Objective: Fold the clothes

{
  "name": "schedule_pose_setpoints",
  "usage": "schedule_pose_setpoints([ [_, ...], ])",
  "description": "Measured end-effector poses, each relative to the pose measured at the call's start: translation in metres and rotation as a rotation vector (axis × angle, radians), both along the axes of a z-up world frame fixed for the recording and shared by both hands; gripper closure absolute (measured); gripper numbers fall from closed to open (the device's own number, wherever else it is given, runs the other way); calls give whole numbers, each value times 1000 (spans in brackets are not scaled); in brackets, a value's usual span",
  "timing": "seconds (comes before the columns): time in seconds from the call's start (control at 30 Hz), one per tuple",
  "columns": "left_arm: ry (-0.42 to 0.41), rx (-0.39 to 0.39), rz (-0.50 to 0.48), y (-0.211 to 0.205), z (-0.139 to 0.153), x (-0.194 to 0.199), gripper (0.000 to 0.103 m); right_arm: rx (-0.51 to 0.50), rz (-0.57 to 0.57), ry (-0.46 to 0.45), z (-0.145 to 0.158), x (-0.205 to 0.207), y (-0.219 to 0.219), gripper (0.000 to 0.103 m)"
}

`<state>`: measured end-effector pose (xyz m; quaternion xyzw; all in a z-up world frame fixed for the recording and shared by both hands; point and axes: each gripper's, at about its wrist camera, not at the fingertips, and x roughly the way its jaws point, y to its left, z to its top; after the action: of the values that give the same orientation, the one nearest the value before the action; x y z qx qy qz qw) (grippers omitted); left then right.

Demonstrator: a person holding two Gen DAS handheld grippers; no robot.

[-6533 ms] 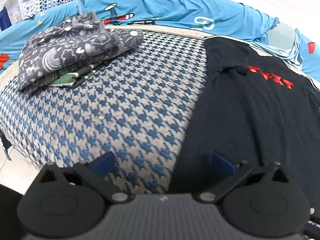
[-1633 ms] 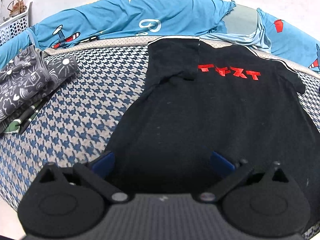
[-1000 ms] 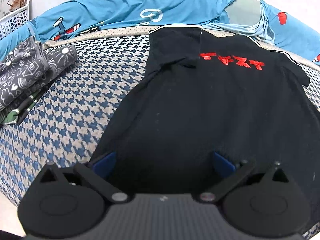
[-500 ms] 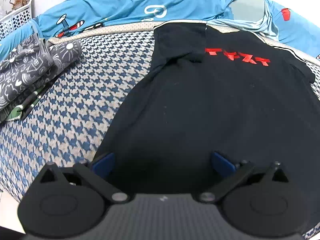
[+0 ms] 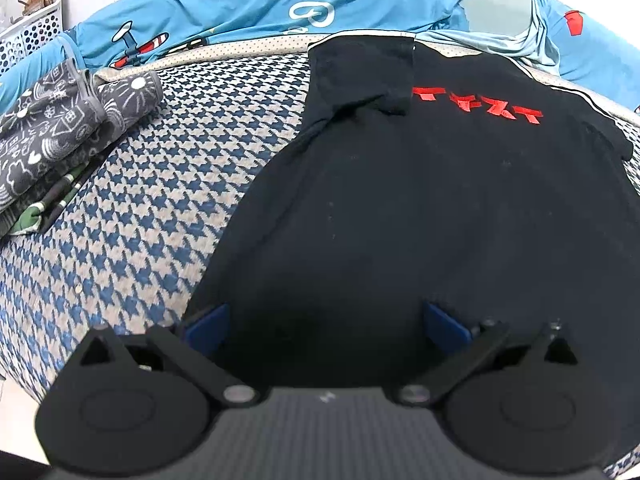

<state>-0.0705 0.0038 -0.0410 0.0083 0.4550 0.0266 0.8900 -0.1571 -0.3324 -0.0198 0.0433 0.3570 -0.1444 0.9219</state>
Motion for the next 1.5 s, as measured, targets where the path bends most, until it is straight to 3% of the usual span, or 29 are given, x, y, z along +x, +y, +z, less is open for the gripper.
schedule_pose_setpoints([
  [0.27, -15, 17, -3, -3, -2, -3, 0, 57, 131, 5, 22, 22, -2, 74],
  [0.63, -31, 9, -14, 0, -4, -6, 0, 107, 348, 133, 24, 73, -5, 73],
  [0.8, -35, 5, -15, 0, -4, -7, 0, 184, 308, 168, 19, 93, -21, 70],
  [0.87, -36, 2, -16, 1, -5, -7, 0, 210, 277, 170, 17, 98, -27, 49],
  [0.93, -38, -1, -18, 1, -5, -8, 0, 214, 253, 166, 16, 102, -30, 40],
  [1.07, -43, -3, -20, 2, -5, -10, 0, 217, 284, 121, 22, 106, -30, 35],
  [1.27, -46, -7, -19, 2, -5, -11, 0, 235, 293, 147, 16, 120, -32, 35],
  [1.5, -41, -12, -12, 2, -2, -10, 0, 273, 277, 117, 17, 130, -38, 35],
])
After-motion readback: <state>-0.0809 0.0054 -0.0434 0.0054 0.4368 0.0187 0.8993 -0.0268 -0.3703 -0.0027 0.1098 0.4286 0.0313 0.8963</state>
